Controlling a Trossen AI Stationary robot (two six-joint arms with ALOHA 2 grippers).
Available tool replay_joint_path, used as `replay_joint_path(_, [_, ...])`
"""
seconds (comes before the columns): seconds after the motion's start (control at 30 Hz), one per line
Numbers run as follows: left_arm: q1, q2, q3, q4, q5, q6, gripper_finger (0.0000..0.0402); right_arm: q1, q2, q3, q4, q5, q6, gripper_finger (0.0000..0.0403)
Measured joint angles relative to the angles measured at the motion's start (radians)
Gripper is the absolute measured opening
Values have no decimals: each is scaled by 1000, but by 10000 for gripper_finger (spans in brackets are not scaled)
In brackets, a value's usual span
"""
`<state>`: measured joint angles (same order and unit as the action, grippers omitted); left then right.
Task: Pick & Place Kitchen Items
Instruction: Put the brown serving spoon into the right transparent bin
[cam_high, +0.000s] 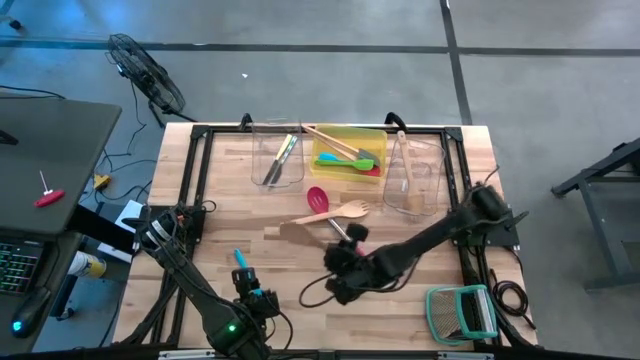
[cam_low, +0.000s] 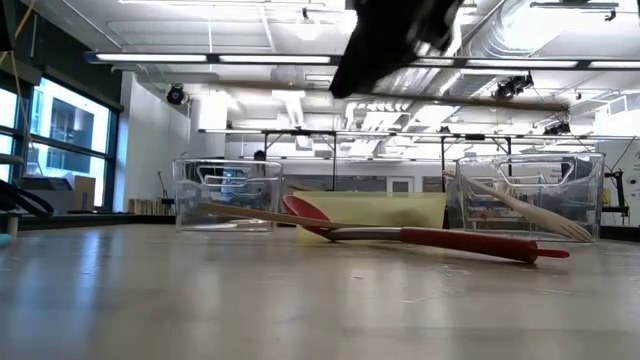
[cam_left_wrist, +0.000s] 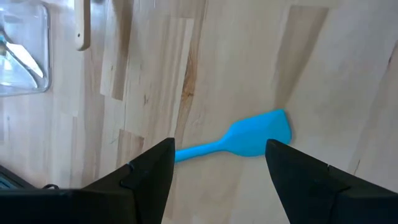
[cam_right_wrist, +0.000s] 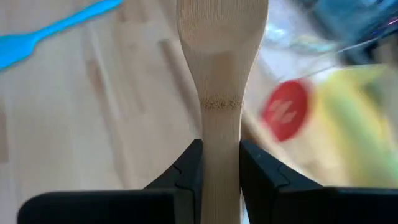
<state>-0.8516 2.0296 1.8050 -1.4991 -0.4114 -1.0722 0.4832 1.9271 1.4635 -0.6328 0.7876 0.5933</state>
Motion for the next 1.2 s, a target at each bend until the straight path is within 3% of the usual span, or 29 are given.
replay_joint_path(0.27, [0,0,0,-64,-49,28,244,27,-194,1,-386,232,264,62])
replay_joint_path(0.6, [10,0,1,-72,-176,182,244,-45,-308,-70,-908,446,803,62])
replay_joint_path(0.9, [71,0,1,-72,-199,340,244,-161,-506,-421,-805,516,1027,62])
replay_joint_path(1.2, [138,0,1,-72,-203,468,244,-258,-688,-690,-595,553,973,62])
